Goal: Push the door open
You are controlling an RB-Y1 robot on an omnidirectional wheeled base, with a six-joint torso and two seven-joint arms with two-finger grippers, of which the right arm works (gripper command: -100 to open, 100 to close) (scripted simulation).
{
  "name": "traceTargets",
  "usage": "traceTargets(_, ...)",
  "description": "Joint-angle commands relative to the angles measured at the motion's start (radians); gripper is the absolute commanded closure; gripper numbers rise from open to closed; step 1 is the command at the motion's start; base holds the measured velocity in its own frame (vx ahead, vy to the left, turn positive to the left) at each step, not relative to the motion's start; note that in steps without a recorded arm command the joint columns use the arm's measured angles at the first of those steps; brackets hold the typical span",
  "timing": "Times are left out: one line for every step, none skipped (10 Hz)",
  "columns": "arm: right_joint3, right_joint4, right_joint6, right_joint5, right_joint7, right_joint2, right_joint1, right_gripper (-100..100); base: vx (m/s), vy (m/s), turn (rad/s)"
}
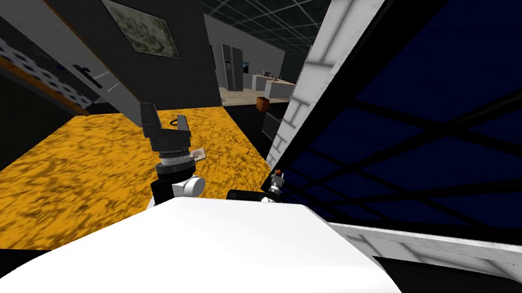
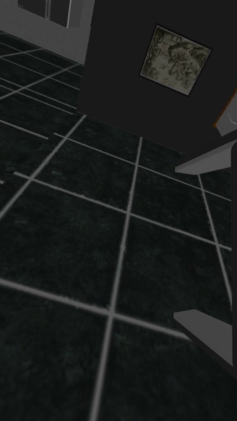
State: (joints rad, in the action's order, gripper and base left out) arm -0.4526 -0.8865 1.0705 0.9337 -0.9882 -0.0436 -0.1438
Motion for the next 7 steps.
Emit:
traceTargets(-0.023,0.02,-0.012,-0.015,-0.007,-0.006,0.003,100,-0.096,-0.012,-0.19)
traceTargets(-0.043,0.029,-0.018,-0.028,-0.012,-0.002,0.014,100,-0.108,-0.021,-0.188)
traceTargets(-0.063,0.039,-0.025,-0.041,-0.016,0.002,0.024,100,-0.112,-0.023,-0.209)
traceTargets(-0.083,0.048,-0.031,-0.054,-0.021,0.006,0.034,100,-0.11,-0.035,-0.224)
traceTargets(-0.101,0.057,-0.037,-0.066,-0.025,0.011,0.044,100,-0.091,-0.039,-0.182)
traceTargets(-0.12,0.066,-0.043,-0.078,-0.03,0.016,0.053,100,-0.09,-0.011,-0.198)
traceTargets(-0.139,0.075,-0.049,-0.091,-0.034,0.021,0.063,100,-0.103,-0.033,-0.219)
